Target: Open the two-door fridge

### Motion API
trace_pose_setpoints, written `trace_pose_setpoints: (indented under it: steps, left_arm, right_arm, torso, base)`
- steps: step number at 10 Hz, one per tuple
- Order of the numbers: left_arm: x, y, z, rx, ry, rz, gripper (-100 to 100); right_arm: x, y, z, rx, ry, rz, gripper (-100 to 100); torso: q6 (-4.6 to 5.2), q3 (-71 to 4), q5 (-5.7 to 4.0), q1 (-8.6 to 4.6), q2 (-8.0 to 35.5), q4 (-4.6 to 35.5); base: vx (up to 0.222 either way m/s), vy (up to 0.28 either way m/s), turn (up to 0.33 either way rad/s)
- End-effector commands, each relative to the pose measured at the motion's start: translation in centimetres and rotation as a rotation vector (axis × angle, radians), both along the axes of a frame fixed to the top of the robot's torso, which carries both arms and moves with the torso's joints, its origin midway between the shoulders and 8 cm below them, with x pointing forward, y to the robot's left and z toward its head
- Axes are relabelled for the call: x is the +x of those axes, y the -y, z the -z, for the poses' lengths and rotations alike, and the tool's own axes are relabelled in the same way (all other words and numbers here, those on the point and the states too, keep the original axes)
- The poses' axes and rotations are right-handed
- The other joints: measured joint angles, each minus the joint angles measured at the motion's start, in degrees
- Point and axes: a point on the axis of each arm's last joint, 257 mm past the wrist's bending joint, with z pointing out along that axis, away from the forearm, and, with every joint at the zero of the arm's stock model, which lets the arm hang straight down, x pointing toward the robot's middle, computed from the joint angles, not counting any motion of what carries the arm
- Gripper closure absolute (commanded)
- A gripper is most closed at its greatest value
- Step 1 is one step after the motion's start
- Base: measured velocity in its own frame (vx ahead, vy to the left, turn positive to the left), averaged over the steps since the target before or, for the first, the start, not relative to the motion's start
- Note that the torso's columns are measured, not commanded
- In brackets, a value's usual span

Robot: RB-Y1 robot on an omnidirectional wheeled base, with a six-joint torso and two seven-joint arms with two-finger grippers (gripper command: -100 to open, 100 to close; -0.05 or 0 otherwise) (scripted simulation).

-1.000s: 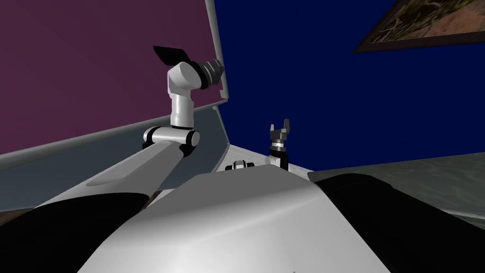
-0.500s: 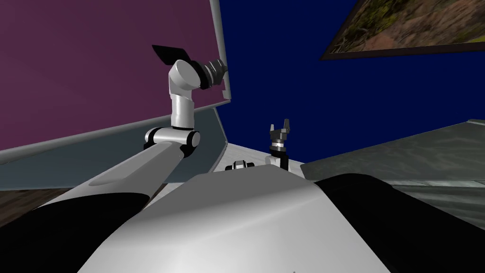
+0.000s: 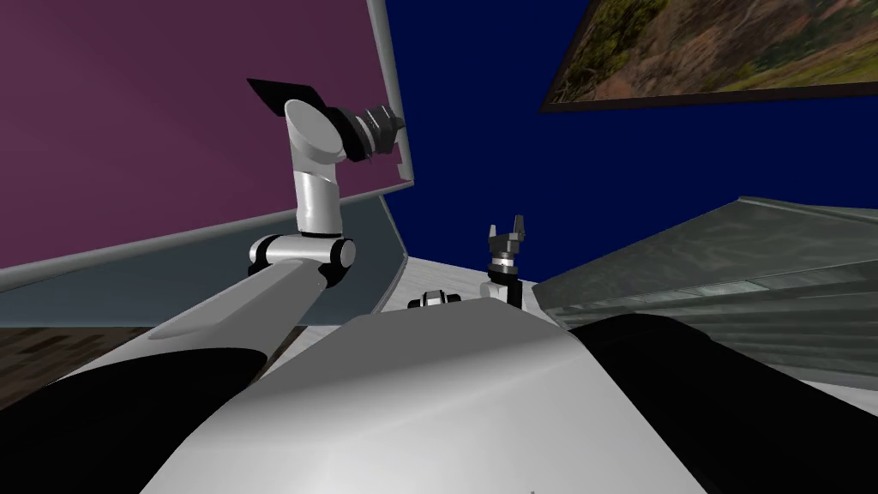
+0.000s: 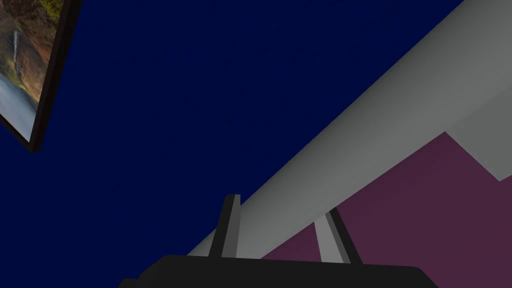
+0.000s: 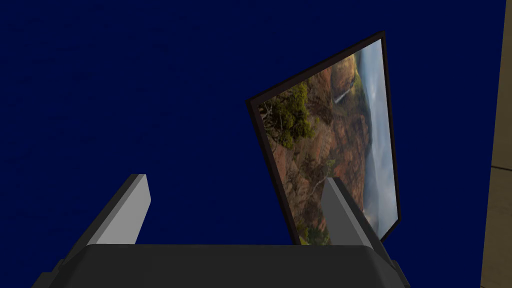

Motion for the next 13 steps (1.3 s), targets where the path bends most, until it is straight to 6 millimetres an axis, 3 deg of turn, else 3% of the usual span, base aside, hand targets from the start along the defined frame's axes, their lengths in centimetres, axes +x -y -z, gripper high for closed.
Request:
trace_pose_setpoints:
  steps: [1,2,3,4,5,6,11,13]
  left_arm:
    - [-0.8,-1.7,0.2,0.003,-0.008,0.023,100]
    - [-1.1,-1.4,0.1,-0.009,-0.012,0.040,100]
    - [-1.5,-2.5,0.1,0.003,-0.006,0.044,100]
    - [-1.8,-2.2,-0.1,-0.009,-0.010,0.062,100]
    - [-2.3,-3.3,-0.1,0.003,-0.002,0.067,100]
    - [-2.6,-3.0,-0.2,-0.009,-0.005,0.085,100]
    - [-5.1,-5.6,-0.6,0.014,0.023,0.136,100]
    - [-5.1,-5.3,-0.4,0.007,0.014,0.145,100]
  right_arm:
    - [0.0,0.0,0.0,0.000,0.000,0.000,0]
    - [0.0,0.0,0.0,0.000,0.000,0.000,0]
    - [0.0,0.0,0.0,0.000,0.000,0.000,0]
    - [0.0,0.0,0.0,0.000,0.000,0.000,0]
    - [0.0,0.0,0.0,0.000,0.000,0.000,0]
    - [0.0,0.0,0.0,0.000,0.000,0.000,0]
    - [0.0,0.0,0.0,0.000,0.000,0.000,0]
    - [0.0,0.0,0.0,0.000,0.000,0.000,0]
  torso:
    - [-0.03,0.0,0.00,0.04,-0.1,0.0]
    - [-0.02,0.0,0.02,0.04,0.0,0.0]
    - [-0.04,0.0,0.01,0.05,0.0,0.1]
    - [-0.03,0.0,0.05,0.08,0.1,0.0]
    - [-0.02,0.0,0.01,0.06,0.0,0.1]
    - [0.05,0.0,-0.04,-0.11,0.1,0.1]
    - [0.13,0.0,-0.16,-0.23,0.0,0.2]
    - [0.21,0.0,-0.25,-0.38,0.1,0.3]
  base:
    - [-0.137,-0.056,-0.129]
    - [-0.121,-0.059,-0.063]
    - [-0.136,-0.059,-0.126]
    - [-0.122,-0.055,-0.060]
    - [-0.143,-0.088,-0.127]
    - [-0.124,-0.065,-0.052]
    - [-0.133,-0.065,-0.101]
    - [-0.081,-0.041,-0.029]
